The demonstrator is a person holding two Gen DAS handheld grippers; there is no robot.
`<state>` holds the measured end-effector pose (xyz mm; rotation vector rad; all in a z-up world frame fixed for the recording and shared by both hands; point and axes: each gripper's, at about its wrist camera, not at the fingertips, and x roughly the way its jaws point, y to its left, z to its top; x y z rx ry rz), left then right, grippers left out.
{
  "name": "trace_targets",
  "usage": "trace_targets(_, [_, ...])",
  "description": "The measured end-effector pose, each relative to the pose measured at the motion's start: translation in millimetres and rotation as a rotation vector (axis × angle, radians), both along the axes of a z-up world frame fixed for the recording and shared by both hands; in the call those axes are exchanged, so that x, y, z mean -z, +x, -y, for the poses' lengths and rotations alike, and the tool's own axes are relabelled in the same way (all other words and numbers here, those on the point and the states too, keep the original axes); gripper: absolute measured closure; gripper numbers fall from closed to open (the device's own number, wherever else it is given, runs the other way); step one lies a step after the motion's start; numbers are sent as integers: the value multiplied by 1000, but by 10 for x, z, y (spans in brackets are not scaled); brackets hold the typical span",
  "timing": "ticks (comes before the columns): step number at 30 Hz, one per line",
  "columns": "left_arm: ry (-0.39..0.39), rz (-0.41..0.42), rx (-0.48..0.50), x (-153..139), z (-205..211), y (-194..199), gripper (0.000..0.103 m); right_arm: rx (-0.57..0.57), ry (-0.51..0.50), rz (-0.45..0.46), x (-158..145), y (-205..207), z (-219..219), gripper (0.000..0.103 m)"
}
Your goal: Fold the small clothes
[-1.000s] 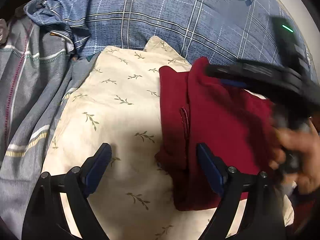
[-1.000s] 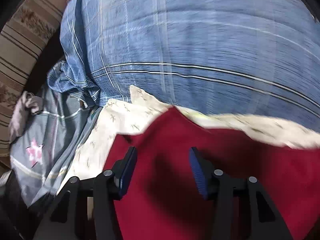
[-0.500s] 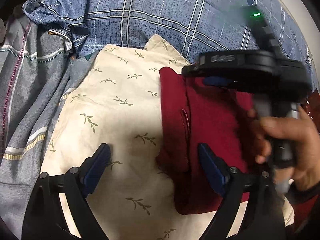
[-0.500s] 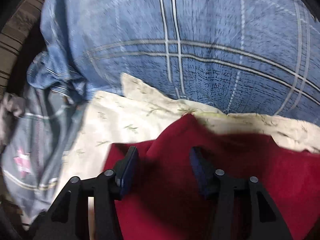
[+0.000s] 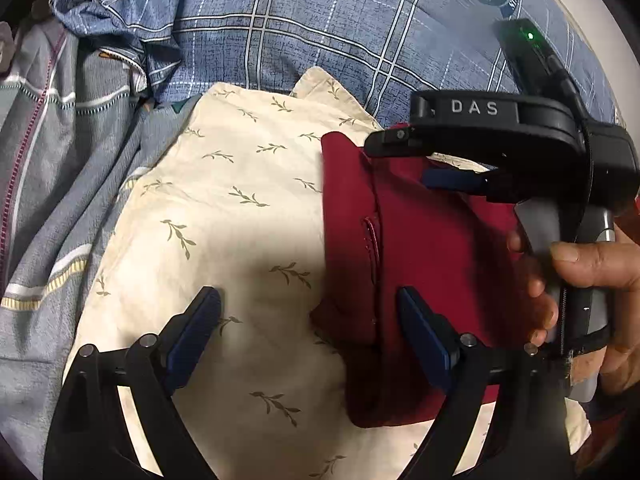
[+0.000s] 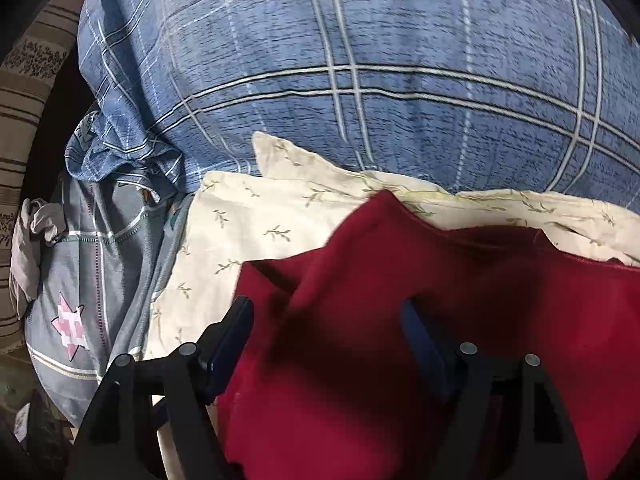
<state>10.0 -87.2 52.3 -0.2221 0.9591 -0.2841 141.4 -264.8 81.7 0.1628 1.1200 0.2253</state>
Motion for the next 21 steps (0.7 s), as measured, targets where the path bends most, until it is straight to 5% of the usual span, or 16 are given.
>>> trace_targets(5, [-12, 2, 17, -19, 14, -11, 13, -51, -72, -3, 118, 23, -265, 12])
trace_targets(9, [-23, 8, 31, -36, 37, -18, 13, -132, -253, 23, 276, 11, -534, 8])
trace_targets(12, [-50, 6, 38, -40, 28, -16, 13, -106, -238, 66, 196, -43, -438, 35])
trace_targets(14, [-71, 13, 50, -61, 37, -20, 13, -108, -143, 88, 69, -98, -288, 73])
trace_targets(15, [-82, 22, 61, -77, 53, -26, 13, -104, -88, 92, 6, -127, -213, 80])
trace_targets(21, [-86, 70, 164, -121, 271, -74, 13, -84, 19, 164, -242, -308, 118, 86])
